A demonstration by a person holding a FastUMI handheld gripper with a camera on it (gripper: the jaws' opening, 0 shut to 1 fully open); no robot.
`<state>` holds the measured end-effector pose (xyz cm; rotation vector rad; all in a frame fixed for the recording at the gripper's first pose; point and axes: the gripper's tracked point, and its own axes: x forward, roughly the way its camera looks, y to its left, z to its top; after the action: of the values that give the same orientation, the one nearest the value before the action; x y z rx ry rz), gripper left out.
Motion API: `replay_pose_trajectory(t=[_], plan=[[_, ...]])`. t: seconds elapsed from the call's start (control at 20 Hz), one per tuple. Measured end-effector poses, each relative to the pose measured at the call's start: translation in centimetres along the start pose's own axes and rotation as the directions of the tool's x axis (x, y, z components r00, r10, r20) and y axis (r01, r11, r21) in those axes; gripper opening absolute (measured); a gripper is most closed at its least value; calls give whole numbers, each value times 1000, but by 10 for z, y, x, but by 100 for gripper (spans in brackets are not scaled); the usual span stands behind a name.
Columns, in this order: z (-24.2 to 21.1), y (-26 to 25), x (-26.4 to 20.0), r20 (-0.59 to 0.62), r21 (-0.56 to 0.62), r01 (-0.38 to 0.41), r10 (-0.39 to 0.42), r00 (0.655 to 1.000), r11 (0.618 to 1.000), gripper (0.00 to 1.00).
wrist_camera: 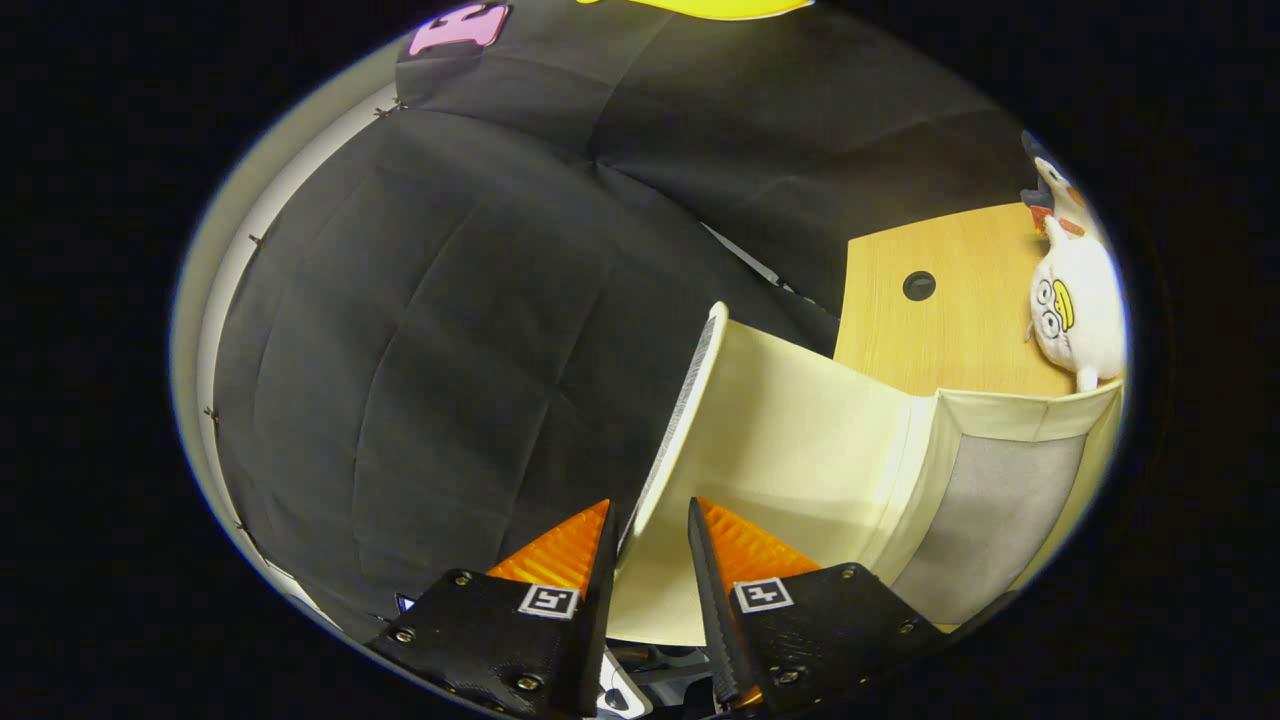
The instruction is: Open the storage box then place both shoes into the box .Put the left shoe in first, then the right shoe, with the right side of both shoes facing outward in a uniform manner.
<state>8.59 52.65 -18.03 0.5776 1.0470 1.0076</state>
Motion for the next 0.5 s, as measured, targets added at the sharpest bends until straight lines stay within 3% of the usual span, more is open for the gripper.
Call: replay_pose_trajectory(t=[0.1, 0.25, 0.5], plan=[[-4, 1, 7, -13, -12, 11, -11, 1000, 1000, 59], [-7, 0, 0, -24, -34, 31, -31, 999, 999, 72], [-8, -21, -29, -21, -97, 101, -104, 994, 990, 77]])
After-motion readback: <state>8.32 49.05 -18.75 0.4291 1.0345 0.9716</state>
